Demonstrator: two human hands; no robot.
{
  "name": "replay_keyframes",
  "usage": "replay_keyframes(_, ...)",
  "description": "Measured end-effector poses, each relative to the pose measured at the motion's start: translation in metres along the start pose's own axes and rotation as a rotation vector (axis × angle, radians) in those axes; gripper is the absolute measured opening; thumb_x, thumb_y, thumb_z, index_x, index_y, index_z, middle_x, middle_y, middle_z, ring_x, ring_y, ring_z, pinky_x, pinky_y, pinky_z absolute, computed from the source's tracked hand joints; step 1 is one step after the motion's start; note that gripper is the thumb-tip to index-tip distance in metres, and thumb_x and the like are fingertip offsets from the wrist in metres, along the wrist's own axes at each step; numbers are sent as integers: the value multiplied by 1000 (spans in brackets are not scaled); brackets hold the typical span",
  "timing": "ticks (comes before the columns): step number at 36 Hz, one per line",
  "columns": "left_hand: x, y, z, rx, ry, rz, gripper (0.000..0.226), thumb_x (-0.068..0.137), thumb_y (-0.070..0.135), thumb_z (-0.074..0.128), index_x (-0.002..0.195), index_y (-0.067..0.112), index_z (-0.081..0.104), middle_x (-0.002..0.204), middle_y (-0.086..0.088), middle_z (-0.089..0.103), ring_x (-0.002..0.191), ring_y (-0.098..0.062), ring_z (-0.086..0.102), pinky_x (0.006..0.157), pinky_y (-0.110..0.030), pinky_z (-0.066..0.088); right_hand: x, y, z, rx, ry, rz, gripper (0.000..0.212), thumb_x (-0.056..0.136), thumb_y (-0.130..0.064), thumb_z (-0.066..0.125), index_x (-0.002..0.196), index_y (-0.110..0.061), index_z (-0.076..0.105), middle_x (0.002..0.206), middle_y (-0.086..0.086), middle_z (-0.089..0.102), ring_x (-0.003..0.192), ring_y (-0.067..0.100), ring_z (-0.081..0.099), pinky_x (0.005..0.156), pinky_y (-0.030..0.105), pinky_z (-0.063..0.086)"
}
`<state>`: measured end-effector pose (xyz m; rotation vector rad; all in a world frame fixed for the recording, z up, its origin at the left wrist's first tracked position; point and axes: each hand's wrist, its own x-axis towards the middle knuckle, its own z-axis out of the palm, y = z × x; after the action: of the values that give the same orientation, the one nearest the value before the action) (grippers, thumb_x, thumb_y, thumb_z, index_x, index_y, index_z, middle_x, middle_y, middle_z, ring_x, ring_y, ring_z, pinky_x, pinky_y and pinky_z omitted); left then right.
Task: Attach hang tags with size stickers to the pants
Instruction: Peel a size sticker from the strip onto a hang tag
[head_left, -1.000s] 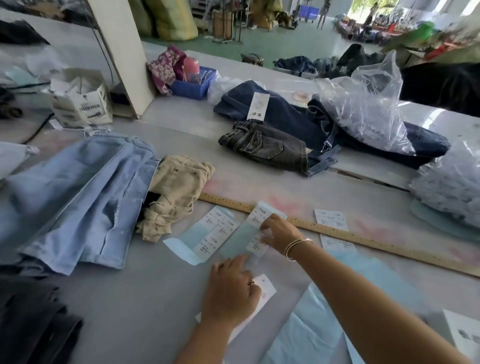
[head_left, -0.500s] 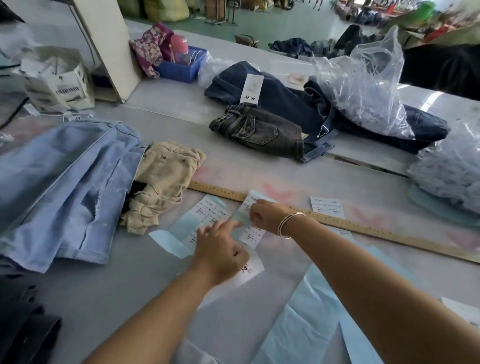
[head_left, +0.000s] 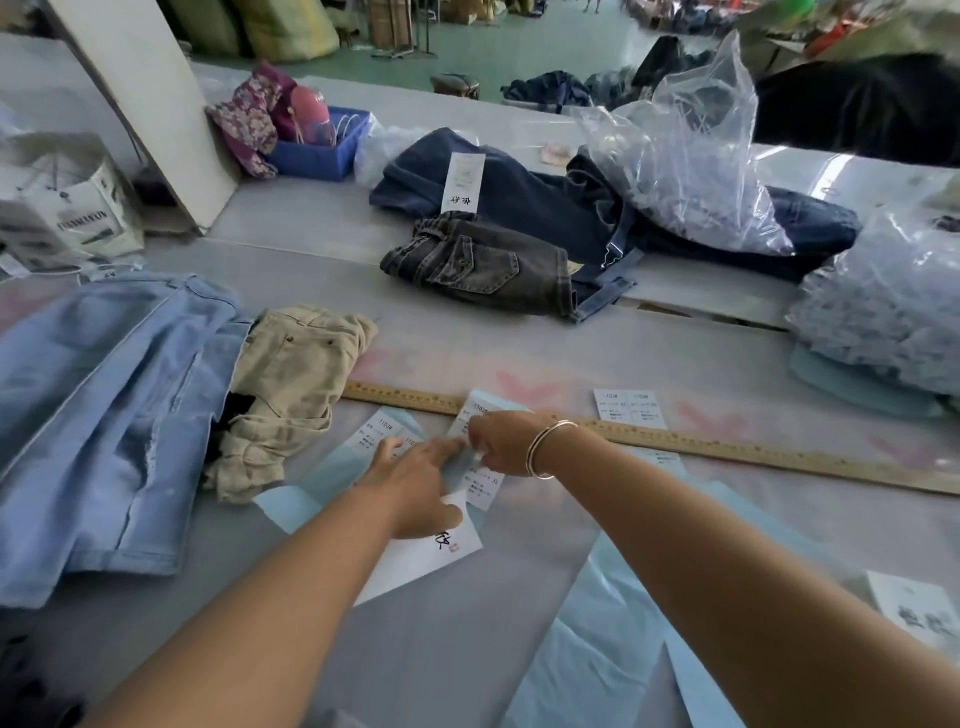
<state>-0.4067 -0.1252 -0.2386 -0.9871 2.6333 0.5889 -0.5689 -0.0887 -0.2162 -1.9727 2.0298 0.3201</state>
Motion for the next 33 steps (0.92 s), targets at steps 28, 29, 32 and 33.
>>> replay_keyframes(28,-3,4,-6,41,-41,-19,89,79,41,51,152,36,1,160,9,11,145,-6,10,115,-36,-2,-100,16,21,550,712,-33,5,82,-10,65,77,-8,63,85,-4,54,72,9,49,68,15,39)
replay_keyframes(29,-3,6,-7,46,-45,-24,88,79,39,50,152,35,1,160,9,9,145,-7,10,115,-37,-3,-116,17,20,594,737,0,7,81,-8,65,76,-8,61,82,-6,51,70,8,48,67,19,41)
replay_keyframes(32,-7,12,-13,140,-79,-40,89,81,39,48,153,30,-4,161,4,-1,148,-12,3,116,-41,-11,-162,21,16,690,759,83,11,81,-12,69,77,-11,59,78,-7,54,71,7,52,68,21,45)
replay_keyframes(33,-9,15,-15,196,-92,-38,89,82,41,47,153,27,-6,161,1,-4,148,-15,-1,115,-42,-13,-177,22,15,738,764,126,14,79,-14,72,77,-13,58,77,-8,57,71,6,54,68,19,46)
